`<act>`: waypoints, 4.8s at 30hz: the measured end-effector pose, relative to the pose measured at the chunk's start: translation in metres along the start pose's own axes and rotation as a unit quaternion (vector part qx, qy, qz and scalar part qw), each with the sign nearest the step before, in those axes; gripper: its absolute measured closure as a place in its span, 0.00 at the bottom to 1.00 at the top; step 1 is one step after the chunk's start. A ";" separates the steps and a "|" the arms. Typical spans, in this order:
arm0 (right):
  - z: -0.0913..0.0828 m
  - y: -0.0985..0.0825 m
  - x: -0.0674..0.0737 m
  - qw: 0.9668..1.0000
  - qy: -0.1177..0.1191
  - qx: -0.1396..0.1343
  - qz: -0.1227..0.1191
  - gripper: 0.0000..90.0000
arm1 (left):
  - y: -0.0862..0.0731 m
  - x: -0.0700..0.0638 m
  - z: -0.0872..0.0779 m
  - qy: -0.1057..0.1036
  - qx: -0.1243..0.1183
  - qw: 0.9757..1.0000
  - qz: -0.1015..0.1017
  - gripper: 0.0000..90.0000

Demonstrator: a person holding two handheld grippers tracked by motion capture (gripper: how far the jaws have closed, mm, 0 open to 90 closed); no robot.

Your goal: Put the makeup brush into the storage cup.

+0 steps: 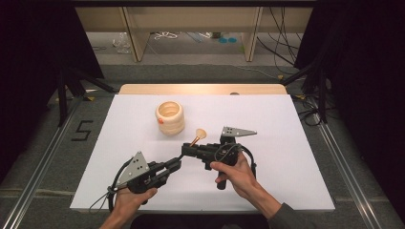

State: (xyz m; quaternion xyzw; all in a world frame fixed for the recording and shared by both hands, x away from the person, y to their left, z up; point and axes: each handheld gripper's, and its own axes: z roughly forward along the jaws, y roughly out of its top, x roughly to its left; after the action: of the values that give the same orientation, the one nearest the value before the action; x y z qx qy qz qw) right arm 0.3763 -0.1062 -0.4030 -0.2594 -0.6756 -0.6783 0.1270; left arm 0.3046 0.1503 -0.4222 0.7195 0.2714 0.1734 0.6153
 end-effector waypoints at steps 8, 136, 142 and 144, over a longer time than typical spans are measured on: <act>0.001 0.003 0.009 0.999 0.005 0.022 -0.031 0.93 | -0.002 0.001 0.003 -0.011 0.016 1.000 0.004 0.84; -0.046 0.002 0.012 0.958 -0.200 0.089 -0.184 0.27 | -0.003 0.011 0.001 0.000 0.065 0.998 -0.001 0.93; -0.057 -0.003 0.010 0.957 -0.210 0.086 -0.183 0.24 | -0.001 0.014 -0.001 0.005 0.064 0.998 0.003 0.93; -0.062 -0.005 0.009 0.955 -0.212 0.087 -0.185 0.24 | -0.001 0.015 -0.001 0.006 0.063 0.998 0.000 0.93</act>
State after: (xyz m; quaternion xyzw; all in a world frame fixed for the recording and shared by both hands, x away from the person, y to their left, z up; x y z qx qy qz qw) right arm 0.3551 -0.1649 -0.3997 -0.2556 -0.7798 -0.5576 -0.1253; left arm 0.3159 0.1603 -0.4243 0.7557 0.2858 0.1604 0.5671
